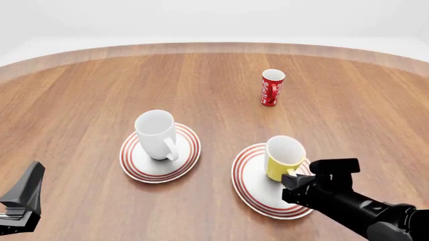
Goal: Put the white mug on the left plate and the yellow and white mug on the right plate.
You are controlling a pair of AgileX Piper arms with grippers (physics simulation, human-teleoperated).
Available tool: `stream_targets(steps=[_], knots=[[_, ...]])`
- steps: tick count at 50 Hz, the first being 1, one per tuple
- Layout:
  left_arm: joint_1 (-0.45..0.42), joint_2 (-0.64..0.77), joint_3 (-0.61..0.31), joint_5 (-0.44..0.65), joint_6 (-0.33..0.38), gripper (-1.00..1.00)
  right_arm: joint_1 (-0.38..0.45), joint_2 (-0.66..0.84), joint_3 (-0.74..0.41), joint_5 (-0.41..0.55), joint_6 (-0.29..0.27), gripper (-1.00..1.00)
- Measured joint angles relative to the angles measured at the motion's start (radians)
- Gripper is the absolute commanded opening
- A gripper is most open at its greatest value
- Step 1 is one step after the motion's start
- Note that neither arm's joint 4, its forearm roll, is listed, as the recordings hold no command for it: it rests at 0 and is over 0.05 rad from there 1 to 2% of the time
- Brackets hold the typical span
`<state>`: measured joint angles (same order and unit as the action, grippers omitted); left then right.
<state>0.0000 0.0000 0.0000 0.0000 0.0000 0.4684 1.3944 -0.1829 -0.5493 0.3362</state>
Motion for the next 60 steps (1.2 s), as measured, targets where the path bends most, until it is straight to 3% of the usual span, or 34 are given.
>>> stream_targets(steps=[6,7,32,60], knots=[[0.000,0.000,0.000,0.000,0.000,1.00,-0.001,0.006,0.001,-0.004,-0.001,-1.00],[0.000,0.000,0.000,0.000,0.000,1.00,-0.002,0.007,0.001,-0.004,-0.001,1.00],[0.000,0.000,0.000,0.000,0.000,1.00,-0.012,-0.022,-0.001,0.018,0.000,1.00],[0.000,0.000,0.000,0.000,0.000,1.00,-0.029,-0.295,-0.025,0.240,-0.035,1.00]])
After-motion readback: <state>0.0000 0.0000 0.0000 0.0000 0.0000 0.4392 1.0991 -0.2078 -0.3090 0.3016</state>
